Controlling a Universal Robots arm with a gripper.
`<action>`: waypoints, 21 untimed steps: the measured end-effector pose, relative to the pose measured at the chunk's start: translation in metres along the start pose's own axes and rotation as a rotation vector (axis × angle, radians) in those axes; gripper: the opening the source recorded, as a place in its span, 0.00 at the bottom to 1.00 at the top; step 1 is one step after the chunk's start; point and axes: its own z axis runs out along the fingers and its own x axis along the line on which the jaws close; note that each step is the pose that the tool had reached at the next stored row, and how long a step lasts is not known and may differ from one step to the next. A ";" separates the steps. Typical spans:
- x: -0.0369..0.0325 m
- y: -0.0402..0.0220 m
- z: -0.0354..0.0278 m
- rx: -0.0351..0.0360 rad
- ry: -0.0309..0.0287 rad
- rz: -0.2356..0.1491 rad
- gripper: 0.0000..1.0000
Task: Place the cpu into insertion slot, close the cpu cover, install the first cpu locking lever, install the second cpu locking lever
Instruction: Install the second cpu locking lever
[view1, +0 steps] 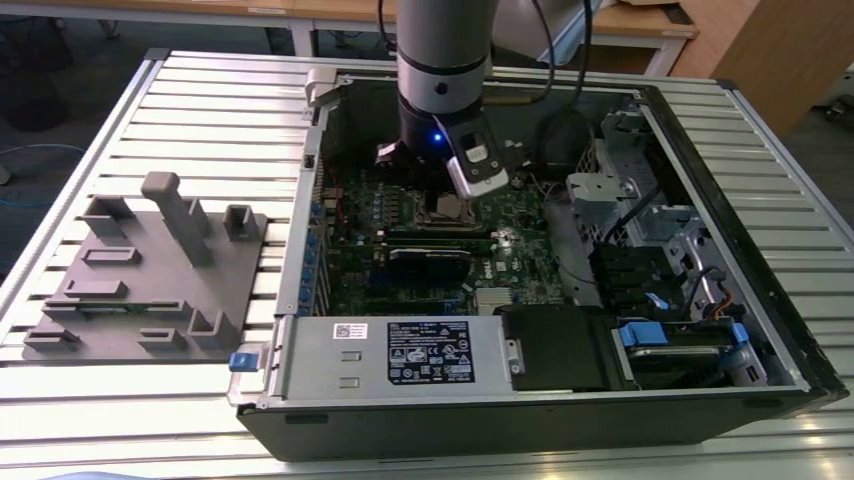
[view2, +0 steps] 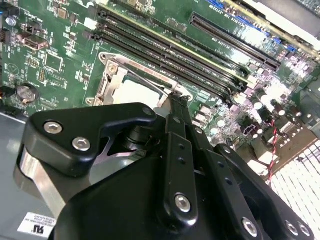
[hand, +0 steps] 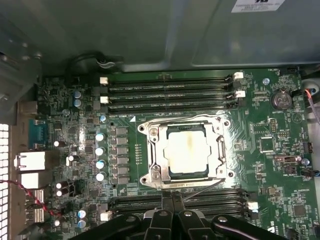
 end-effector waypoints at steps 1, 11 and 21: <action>0.0000 -0.0003 0.0015 0.0000 0.0000 0.000 0.11; 0.0010 -0.0055 0.0064 0.0008 -0.0018 0.016 0.11; 0.0026 -0.0065 0.0081 0.0021 0.0117 0.021 0.11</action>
